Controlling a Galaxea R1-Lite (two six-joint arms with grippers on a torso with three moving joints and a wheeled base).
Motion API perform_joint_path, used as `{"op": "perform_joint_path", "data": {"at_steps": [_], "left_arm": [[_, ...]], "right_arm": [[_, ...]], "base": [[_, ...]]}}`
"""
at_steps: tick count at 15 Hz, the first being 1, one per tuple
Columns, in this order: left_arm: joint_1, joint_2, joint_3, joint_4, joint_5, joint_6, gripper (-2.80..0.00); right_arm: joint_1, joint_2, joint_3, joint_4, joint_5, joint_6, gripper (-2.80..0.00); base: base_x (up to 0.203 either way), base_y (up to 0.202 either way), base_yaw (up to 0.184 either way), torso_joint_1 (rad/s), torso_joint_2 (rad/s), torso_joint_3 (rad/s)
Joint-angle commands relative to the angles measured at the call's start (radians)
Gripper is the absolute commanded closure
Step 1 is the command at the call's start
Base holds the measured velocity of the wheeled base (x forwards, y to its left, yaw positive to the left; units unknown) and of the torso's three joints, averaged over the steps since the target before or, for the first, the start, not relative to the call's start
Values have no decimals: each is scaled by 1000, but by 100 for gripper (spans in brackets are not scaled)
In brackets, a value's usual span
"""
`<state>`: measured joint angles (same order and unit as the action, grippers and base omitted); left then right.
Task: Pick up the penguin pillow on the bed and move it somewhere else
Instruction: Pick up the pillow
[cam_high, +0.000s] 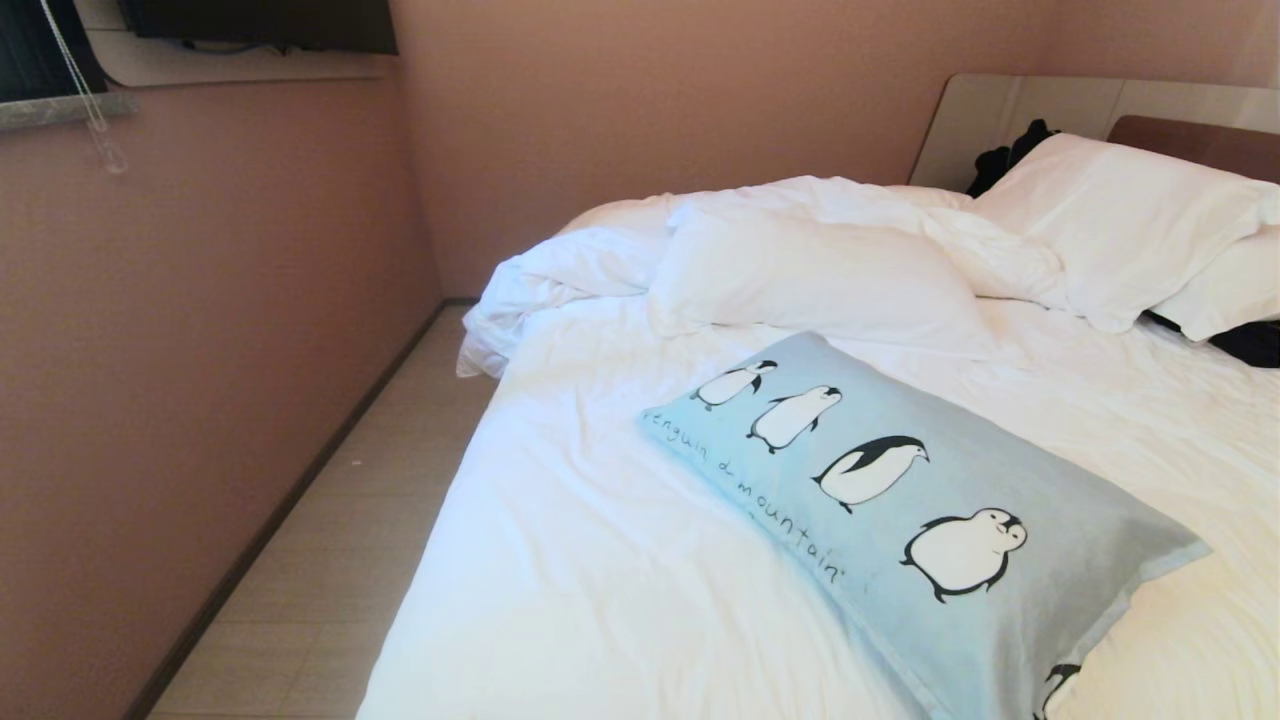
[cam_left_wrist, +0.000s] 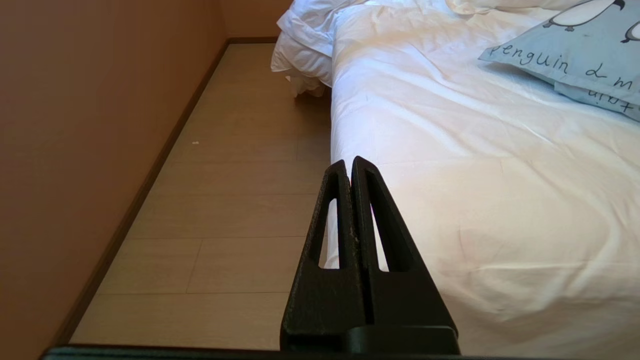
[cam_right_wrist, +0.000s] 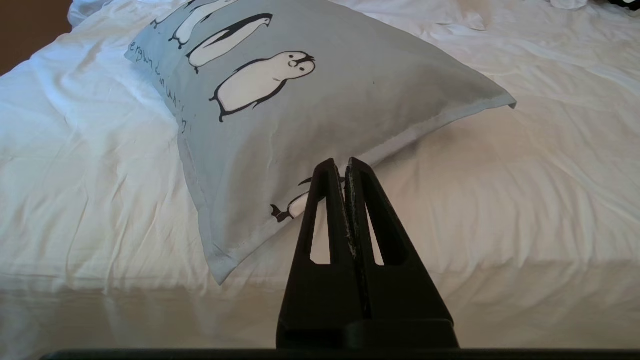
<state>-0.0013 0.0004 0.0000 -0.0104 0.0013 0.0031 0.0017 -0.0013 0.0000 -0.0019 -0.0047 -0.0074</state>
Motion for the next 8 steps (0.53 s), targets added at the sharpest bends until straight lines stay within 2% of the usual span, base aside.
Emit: {"op": "perform_joint_path", "data": {"at_steps": [1,8], "left_arm": [[0,0,0,0,0,0,0],[0,0,0,0,0,0,0]], "right_arm": [[0,0,0,-1,0,0,0],[0,0,0,-1,0,-2,0]], "base": [[0,0,0,0,0,0],[0,0,0,0,0,0]]}}
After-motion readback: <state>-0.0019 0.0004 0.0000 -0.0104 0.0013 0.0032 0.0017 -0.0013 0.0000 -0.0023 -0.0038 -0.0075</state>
